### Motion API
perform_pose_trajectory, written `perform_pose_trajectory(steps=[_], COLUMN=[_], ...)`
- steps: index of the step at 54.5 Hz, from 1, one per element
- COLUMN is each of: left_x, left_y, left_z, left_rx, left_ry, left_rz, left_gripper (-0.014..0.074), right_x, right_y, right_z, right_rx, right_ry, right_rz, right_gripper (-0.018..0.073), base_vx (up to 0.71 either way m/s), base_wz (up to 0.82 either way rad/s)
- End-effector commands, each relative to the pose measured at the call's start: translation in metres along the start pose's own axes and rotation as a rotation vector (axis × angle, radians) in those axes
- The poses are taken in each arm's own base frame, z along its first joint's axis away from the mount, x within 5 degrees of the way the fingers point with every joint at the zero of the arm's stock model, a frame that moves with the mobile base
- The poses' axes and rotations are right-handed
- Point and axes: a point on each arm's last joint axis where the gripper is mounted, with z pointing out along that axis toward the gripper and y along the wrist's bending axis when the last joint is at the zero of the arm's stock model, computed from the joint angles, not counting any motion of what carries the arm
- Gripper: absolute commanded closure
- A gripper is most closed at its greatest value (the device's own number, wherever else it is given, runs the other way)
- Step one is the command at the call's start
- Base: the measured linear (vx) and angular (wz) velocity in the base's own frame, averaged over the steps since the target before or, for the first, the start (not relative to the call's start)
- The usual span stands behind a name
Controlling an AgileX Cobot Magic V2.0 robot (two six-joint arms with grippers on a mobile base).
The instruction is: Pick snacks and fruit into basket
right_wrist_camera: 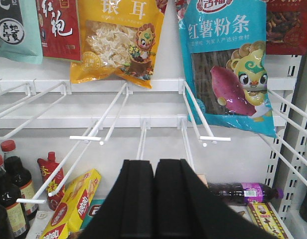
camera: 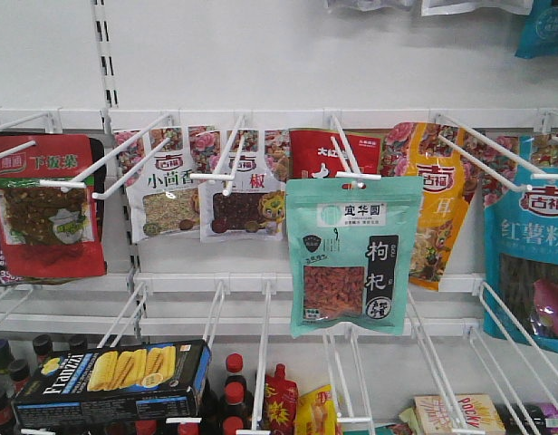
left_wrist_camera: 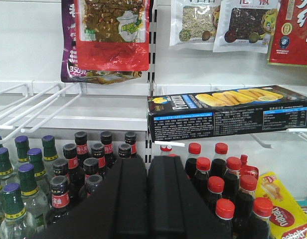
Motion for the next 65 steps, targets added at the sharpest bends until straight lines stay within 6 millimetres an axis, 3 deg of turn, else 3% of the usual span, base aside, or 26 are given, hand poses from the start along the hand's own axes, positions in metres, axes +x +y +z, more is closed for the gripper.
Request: perform_pose_trajectory(steps=[1,43,51,65], left_x=[-0.017,-0.019,-0.048,-0.096], left_y=[-0.001,-0.002,-0.004,-0.008], left_z=[-0.004,-0.004,-0.013,-0.05], left_rx=[0.017,0.018,0.063,0.219], left_ry=[-0.128,-0.143,-0.41,-0.985], left_rz=[-0.008,-0.008,-0.091,-0.207], left_gripper=[0.0594,0.0594,0.0594,0.0594], right_x=[-0.004,-0.004,-0.004,-0.004], right_y=[0.0,0.0,0.0,0.0], right_z=[0.0,0.0,0.0,0.0], right_rx=[0.004,0.004,0.004,0.004], right_ry=[-0.083,-0.083,-0.083,-0.083], right_rz=[-0.018,-0.018,-0.018,-0.018], right_gripper=[0.0567,0.0567,0.0567,0.0567], base_vx=[0.0,0.0,0.0,0.0], base_wz=[0.0,0.0,0.0,0.0])
